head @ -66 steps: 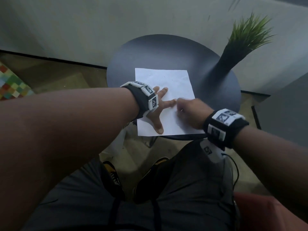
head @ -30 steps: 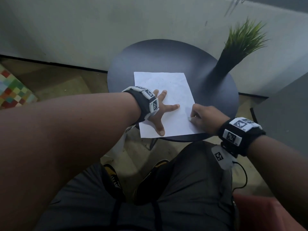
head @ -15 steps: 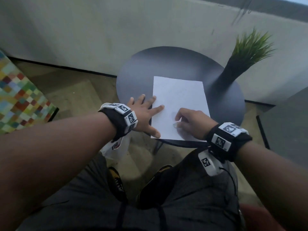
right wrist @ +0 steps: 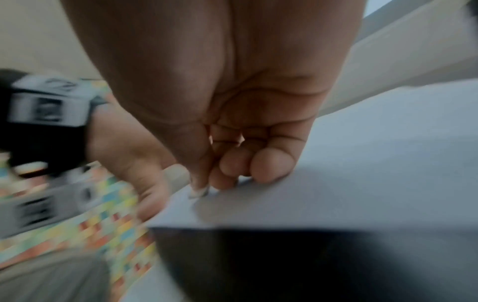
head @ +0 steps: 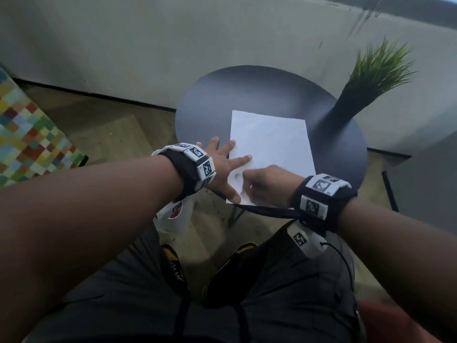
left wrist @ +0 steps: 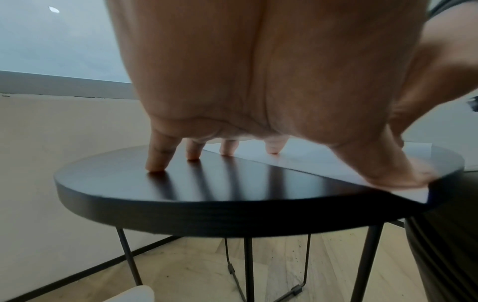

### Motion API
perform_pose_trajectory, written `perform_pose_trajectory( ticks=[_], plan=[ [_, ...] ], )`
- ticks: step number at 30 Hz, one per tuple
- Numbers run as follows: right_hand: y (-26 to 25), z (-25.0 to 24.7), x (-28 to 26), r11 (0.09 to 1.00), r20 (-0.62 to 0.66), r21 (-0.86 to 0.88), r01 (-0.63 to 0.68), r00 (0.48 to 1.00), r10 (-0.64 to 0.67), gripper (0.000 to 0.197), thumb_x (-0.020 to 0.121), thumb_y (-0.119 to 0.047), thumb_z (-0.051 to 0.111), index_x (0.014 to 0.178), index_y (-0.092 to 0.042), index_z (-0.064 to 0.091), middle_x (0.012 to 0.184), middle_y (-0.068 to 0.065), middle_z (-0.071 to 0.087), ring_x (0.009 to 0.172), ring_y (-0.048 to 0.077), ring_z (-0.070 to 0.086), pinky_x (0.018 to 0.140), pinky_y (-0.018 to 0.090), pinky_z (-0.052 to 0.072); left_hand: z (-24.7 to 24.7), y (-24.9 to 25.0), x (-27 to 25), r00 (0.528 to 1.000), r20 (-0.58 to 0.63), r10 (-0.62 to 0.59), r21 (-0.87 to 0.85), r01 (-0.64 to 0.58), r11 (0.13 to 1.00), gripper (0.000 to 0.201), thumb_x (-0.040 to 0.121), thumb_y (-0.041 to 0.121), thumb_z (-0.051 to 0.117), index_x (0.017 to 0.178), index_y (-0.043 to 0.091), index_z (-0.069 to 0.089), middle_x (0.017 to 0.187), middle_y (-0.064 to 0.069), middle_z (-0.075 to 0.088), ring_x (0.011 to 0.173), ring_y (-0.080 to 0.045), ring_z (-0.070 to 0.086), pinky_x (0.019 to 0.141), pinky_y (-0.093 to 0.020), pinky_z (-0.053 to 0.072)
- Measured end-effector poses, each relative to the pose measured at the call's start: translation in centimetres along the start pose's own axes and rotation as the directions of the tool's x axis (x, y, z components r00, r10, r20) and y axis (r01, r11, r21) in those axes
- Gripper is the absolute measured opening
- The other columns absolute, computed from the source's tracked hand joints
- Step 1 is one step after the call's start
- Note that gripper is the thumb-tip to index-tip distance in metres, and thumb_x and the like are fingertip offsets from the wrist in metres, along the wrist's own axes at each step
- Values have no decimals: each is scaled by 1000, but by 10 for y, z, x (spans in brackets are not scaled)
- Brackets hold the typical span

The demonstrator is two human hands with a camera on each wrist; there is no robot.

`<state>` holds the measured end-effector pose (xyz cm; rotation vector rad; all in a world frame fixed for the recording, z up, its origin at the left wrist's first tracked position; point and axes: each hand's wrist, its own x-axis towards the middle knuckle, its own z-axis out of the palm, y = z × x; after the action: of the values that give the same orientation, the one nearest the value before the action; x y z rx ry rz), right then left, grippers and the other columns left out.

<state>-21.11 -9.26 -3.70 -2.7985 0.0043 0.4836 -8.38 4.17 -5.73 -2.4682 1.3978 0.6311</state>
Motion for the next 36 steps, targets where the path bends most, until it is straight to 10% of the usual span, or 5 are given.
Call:
perform_pose_trajectory(
  ticks=[11,20,27,31,36],
  plan=[
    [26,-3,-6,990,-55,46,-133,989,136,9,89,-28,58,94,-22,62,84,-5,60,80,21,55,70,24,38,-7,7,-1,999,48,-13,28,12,1000,118,66,87,62,154,52,-9,167,-6,-11,148,-48,-3,112,-67,21],
    [97,-23,-40,841,-232,301,-450,821,522,16,94,-25,54,109,-22,58,100,1,66,91,24,61,79,32,50,-3,3,-10,999,35,-4,-36,5,999,114,69,88,58,154,50,-8,167,0,-20,152,-39,-13,117,-66,6],
    [66,-12,-63,918,-205,157,-364,897,391,28,90,-32,57,117,-27,62,112,0,58,106,19,56,87,27,41,20,2,-45,985,-162,-67,-290,17,957,80,81,78,55,150,42,39,164,1,21,151,-23,17,121,-48,22],
    [30,15,-66,951,-57,61,-302,951,305,24,85,-41,55,106,-35,65,121,-6,50,116,21,47,97,37,43,42,-10,-59,887,-237,-395,-743,97,662,43,81,62,68,116,36,63,116,1,51,107,-18,57,97,-42,49],
    [9,24,-67,950,-64,148,-273,956,285,20,85,-42,53,90,-31,69,119,-16,54,109,20,50,97,34,41,56,-18,-77,928,169,-331,-984,139,-112,49,87,48,70,99,4,53,73,-8,69,50,-22,59,47,-27,45]
  ],
)
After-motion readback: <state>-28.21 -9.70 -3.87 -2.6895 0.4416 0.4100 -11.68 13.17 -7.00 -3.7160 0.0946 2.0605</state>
